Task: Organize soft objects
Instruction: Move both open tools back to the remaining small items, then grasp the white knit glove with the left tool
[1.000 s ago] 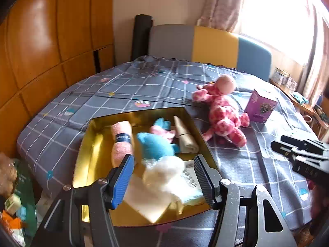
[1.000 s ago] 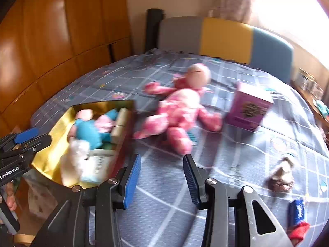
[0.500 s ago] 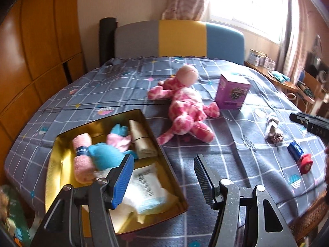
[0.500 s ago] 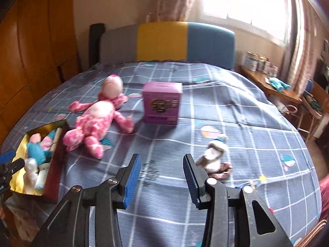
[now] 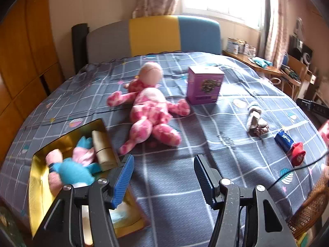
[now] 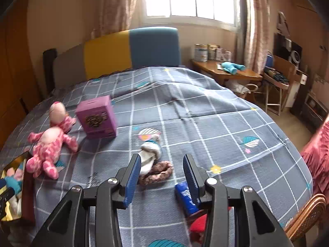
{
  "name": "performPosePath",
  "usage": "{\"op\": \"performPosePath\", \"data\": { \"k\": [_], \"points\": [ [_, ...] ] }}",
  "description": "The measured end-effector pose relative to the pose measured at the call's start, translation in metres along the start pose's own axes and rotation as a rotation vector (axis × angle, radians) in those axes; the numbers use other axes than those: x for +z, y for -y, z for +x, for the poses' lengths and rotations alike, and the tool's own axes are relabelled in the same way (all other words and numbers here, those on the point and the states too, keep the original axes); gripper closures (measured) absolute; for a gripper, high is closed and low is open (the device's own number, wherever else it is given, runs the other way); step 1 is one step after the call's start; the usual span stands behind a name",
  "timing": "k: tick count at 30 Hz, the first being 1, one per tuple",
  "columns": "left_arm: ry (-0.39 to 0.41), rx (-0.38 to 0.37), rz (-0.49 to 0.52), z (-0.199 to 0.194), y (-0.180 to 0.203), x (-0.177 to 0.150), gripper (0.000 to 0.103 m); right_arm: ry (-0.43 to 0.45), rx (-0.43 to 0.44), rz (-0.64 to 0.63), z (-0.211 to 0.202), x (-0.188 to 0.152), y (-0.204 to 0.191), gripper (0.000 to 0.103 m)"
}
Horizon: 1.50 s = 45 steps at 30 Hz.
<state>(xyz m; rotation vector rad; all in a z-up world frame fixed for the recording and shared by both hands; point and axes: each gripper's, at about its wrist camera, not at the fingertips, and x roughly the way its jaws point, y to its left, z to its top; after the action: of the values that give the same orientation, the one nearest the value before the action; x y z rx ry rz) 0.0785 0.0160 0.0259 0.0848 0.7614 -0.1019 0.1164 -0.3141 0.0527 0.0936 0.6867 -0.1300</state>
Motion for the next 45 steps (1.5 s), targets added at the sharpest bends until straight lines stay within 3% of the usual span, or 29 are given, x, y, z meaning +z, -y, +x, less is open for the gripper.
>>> {"op": "performPosePath", "data": {
  "k": [6, 9, 15, 26, 45],
  "points": [
    [-0.015, -0.027, 0.051, 0.014, 0.027, 0.010, 0.041, 0.092, -0.091, 0.084, 0.007, -0.006, 0.030, 0.060],
    [-0.033, -0.038, 0.069, 0.023, 0.038, 0.013, 0.041, 0.098, -0.104, 0.153, 0.012, -0.012, 0.045, 0.060],
    [-0.056, -0.051, 0.103, 0.040, 0.058, 0.020, 0.041, 0.128, -0.064, 0.239, 0.007, -0.010, 0.062, 0.060],
    [-0.115, -0.105, 0.132, 0.073, 0.094, 0.033, 0.041, 0.122, -0.013, 0.280, 0.009, -0.014, 0.066, 0.060],
    [-0.224, -0.356, 0.159, 0.165, 0.211, 0.093, 0.042, 0.098, 0.051, 0.434, 0.014, -0.021, 0.093, 0.060]
  ]
}}
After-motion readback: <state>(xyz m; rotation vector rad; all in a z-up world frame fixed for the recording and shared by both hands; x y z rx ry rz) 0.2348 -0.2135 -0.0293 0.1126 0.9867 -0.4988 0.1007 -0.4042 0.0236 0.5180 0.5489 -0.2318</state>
